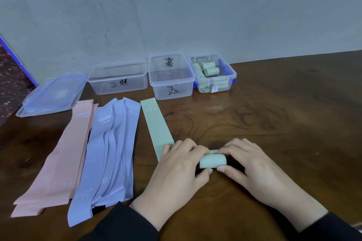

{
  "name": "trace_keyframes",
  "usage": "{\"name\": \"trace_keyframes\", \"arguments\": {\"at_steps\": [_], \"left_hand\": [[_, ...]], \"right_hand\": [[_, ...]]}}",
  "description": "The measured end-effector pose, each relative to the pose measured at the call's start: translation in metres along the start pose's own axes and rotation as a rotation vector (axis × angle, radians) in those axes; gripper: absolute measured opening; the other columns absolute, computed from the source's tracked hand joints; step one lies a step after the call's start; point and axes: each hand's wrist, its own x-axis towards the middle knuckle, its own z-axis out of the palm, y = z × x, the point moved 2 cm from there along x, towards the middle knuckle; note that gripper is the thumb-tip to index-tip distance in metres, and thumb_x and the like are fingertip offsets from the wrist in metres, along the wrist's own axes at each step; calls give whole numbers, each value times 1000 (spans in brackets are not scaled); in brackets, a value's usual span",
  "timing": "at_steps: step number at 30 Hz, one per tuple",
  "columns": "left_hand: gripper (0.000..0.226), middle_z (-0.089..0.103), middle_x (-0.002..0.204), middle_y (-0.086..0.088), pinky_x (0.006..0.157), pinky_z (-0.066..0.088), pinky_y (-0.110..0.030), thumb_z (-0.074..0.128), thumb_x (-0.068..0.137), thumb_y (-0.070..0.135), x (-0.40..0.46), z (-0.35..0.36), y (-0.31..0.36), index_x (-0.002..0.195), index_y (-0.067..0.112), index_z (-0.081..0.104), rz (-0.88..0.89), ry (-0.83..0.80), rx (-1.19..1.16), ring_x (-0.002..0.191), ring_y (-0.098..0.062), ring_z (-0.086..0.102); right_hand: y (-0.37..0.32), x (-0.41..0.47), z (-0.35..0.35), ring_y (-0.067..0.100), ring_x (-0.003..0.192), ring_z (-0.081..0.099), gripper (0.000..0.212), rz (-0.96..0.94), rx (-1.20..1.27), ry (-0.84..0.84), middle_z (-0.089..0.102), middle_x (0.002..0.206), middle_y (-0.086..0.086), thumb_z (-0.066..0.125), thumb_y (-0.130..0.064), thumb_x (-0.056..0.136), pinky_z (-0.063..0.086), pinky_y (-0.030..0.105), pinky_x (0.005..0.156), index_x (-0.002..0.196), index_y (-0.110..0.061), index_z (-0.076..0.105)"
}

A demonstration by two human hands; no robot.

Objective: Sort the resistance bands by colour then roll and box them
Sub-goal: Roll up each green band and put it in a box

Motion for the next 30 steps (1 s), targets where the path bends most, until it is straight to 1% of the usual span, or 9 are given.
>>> {"name": "trace_keyframes", "arguments": {"at_steps": [4,7,10,13,18,23,25,27,30], "left_hand": [[39,46,109,20,97,38,-29,46,95,58,1,0,0,128,40,57,-8,3,25,101,-3,43],[40,47,110,21,96,38,-29,40,95,59,1,-1,2,126,40,55,-11,-2,28,101,-3,44],[32,47,113,21,97,38,-28,46,96,54,0,-1,1,125,41,51,-10,8,14,103,-3,45],[31,48,112,19,97,38,-28,47,98,51,1,-3,1,127,41,55,-26,23,24,102,-4,47],[36,50,113,18,97,39,-31,42,99,54,6,-5,4,129,39,56,-40,26,80,103,-6,46],[32,55,109,12,88,39,-34,49,97,51,22,-8,10,121,32,58,-18,8,179,100,-11,49],[30,59,108,12,87,39,-33,53,96,46,31,-10,13,122,31,58,-4,3,140,100,-12,52],[33,60,114,12,89,40,-30,59,95,39,40,-13,19,126,30,56,18,14,52,103,-10,52],[48,57,129,14,101,39,-26,64,95,34,47,-14,25,140,33,47,8,40,-51,117,-6,50]], "right_hand": [[0,1,0,4,107,51,42,7,-20,18,48,111,-30,41,-65,97,47,30,90,127,-41,57],[0,1,-1,4,108,51,38,9,-9,9,49,114,-29,43,-63,97,47,29,92,124,-42,59],[0,4,-4,4,106,51,37,4,-15,14,50,112,-28,46,-60,98,49,26,89,124,-40,64],[-1,12,-7,5,102,51,35,-2,-43,30,50,109,-25,49,-54,98,51,27,86,122,-36,67],[-5,18,2,5,102,51,29,-48,-19,80,51,113,-22,50,-36,102,50,31,86,125,-30,67],[1,20,4,1,107,50,47,-34,-10,16,49,117,-28,52,-57,95,45,27,91,136,-37,59],[3,19,3,-1,107,51,49,0,28,49,52,116,-28,56,-55,92,45,29,90,137,-38,57],[6,17,-3,-2,109,54,42,69,141,110,56,113,-29,62,-50,92,45,25,91,133,-39,59],[12,14,-9,-6,111,54,35,177,224,166,62,114,-31,67,-49,91,44,16,92,125,-42,62]]}}
